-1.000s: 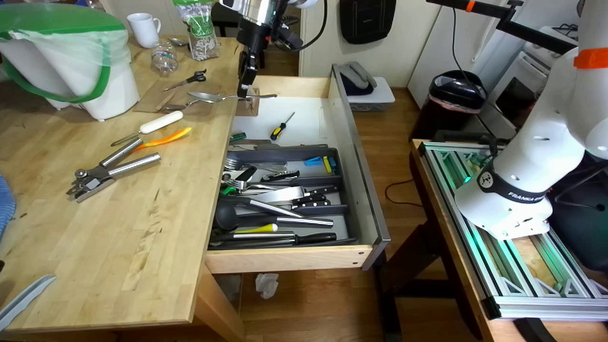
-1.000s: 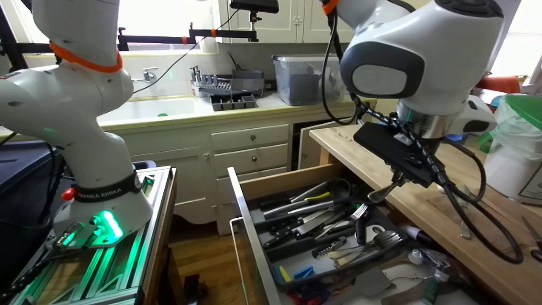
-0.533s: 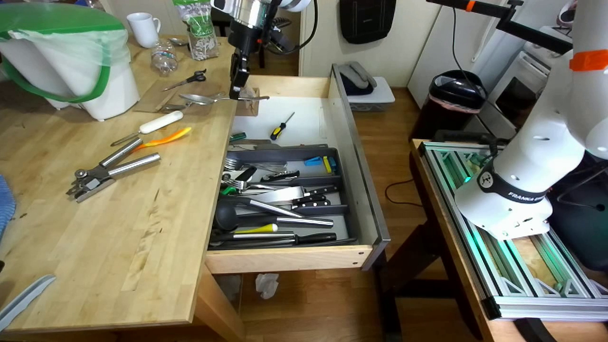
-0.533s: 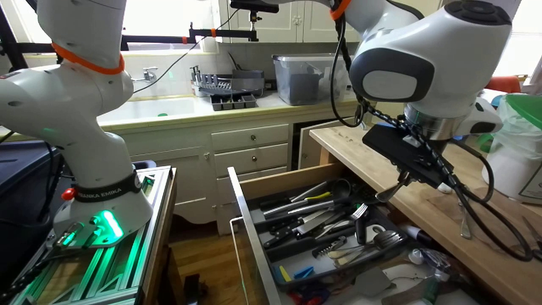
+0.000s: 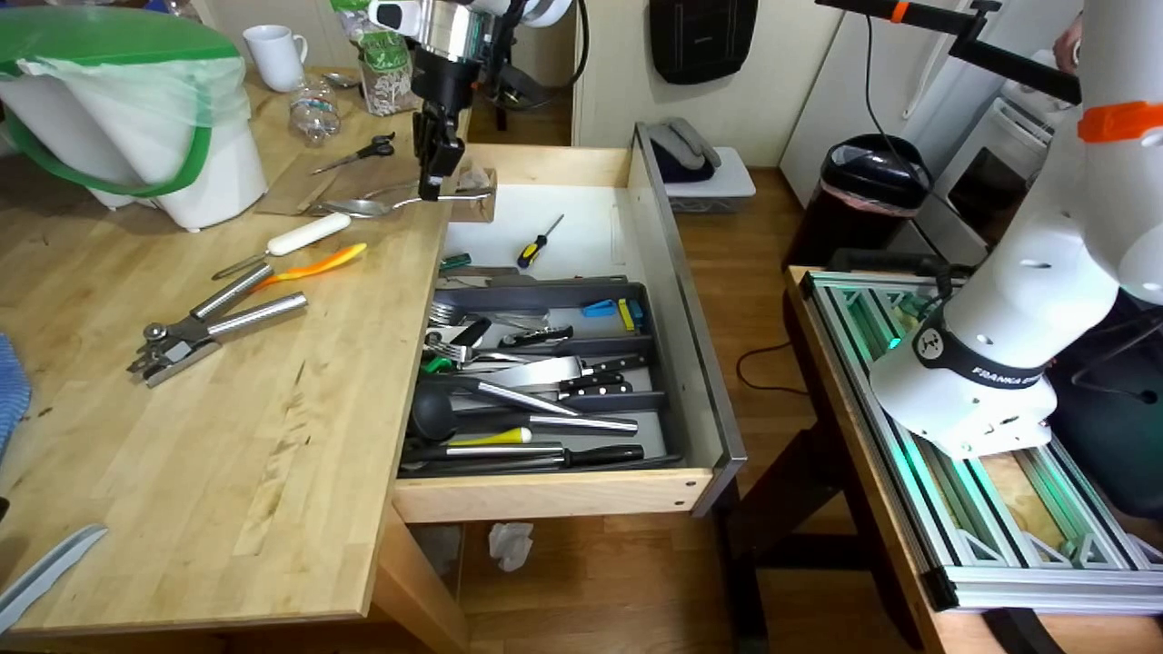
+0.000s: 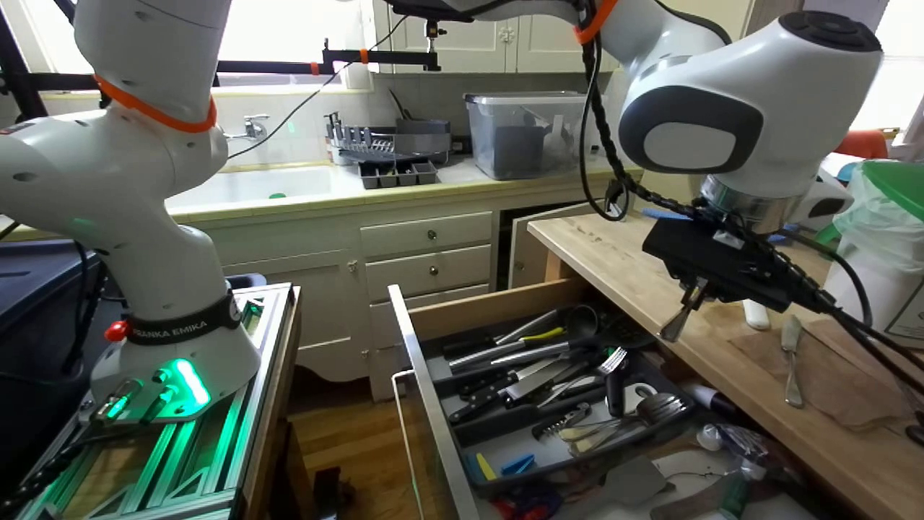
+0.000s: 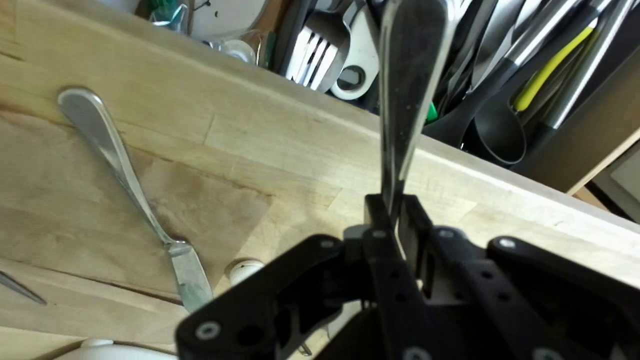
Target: Move the fork in the drawer to the left then remove the spoon from the drawer and put it on the table
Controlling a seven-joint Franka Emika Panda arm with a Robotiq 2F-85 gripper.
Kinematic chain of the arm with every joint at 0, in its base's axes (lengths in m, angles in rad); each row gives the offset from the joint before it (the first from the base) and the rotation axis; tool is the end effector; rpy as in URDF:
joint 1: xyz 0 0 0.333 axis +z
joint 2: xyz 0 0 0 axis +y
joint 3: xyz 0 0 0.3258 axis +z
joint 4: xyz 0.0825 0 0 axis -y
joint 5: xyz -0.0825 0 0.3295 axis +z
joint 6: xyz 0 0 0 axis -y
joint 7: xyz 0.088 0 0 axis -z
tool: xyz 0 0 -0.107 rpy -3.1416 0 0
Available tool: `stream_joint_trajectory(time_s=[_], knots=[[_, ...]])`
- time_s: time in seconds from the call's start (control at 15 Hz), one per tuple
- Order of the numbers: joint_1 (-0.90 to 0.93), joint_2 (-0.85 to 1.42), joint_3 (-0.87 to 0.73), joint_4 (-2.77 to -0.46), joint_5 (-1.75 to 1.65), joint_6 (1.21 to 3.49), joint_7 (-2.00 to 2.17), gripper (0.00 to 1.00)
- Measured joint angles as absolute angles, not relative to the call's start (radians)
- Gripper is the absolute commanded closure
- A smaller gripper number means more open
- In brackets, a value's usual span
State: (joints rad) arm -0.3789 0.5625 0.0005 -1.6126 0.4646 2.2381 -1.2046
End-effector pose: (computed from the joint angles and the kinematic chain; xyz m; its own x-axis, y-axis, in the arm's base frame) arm 0.6162 -0.2308 0.3466 0.8123 0.4684 0.3477 0.5349 -0.8358 -0.1238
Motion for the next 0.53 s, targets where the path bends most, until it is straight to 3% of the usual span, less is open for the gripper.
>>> stream_joint_trajectory(time_s=[0.53], knots=[[-0.378,0.728,0.006,-1.364,0.351,2.159,-1.259,0.97]])
